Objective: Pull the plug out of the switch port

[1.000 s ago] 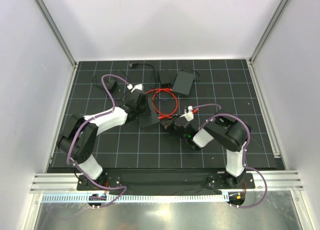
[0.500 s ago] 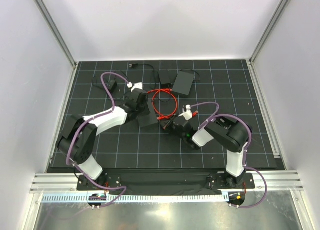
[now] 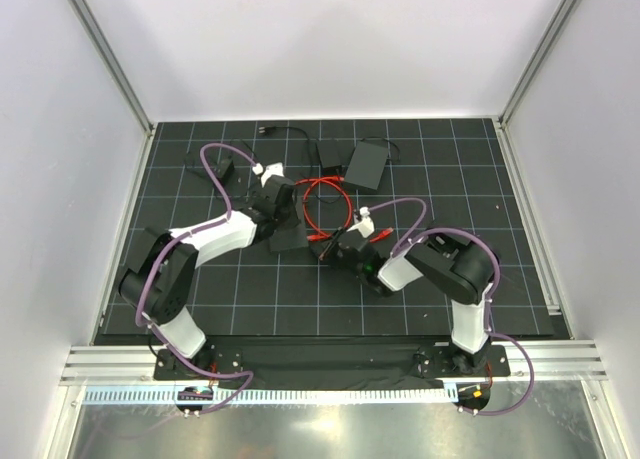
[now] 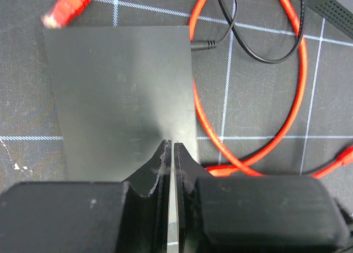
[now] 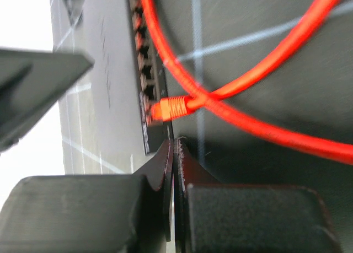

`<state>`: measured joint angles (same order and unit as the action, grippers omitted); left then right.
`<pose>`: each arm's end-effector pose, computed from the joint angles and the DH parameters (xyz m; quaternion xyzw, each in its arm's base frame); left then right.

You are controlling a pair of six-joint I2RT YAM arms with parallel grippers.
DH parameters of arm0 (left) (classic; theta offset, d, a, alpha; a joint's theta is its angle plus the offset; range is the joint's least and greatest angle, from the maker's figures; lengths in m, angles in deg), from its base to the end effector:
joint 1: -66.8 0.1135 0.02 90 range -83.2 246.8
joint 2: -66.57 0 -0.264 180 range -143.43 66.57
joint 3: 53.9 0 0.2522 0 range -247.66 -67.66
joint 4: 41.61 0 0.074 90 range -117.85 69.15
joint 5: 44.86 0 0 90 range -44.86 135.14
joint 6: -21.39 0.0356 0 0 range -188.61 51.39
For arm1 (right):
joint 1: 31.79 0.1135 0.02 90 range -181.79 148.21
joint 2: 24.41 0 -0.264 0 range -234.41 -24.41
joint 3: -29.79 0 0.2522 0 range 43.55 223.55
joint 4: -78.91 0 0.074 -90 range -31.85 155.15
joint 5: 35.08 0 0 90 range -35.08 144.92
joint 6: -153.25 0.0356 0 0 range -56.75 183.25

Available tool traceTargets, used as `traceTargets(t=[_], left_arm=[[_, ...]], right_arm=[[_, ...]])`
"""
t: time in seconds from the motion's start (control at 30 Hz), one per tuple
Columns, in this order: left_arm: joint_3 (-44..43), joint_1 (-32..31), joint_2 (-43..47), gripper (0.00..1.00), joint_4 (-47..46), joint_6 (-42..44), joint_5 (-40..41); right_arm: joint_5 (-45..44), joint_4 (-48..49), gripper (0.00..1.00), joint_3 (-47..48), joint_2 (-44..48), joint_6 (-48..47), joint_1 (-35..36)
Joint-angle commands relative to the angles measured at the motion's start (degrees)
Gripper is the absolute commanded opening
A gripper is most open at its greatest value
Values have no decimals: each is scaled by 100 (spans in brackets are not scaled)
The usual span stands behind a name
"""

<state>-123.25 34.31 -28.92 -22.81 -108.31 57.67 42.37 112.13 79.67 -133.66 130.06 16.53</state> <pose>0.2982 -0.1808 0.1884 -0.0995 0.9137 -0.1429 0.3671 0.2273 0.2437 0.0978 0.1926 0.8234 0.3939 0.3602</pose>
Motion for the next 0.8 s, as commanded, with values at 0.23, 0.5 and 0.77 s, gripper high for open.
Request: traceTargets(t=[0.23, 0.5, 0.77], left_arm=[[22, 15, 82, 7, -82, -134, 328], [-22, 59, 91, 0, 278, -486, 847], [-189, 427, -304, 0, 437, -609, -162]], right_arm=[[-113, 340, 4, -122, -238, 43, 187], [-599, -40, 7, -220, 299, 324, 196], [-344, 47, 25, 282, -96, 727, 187]])
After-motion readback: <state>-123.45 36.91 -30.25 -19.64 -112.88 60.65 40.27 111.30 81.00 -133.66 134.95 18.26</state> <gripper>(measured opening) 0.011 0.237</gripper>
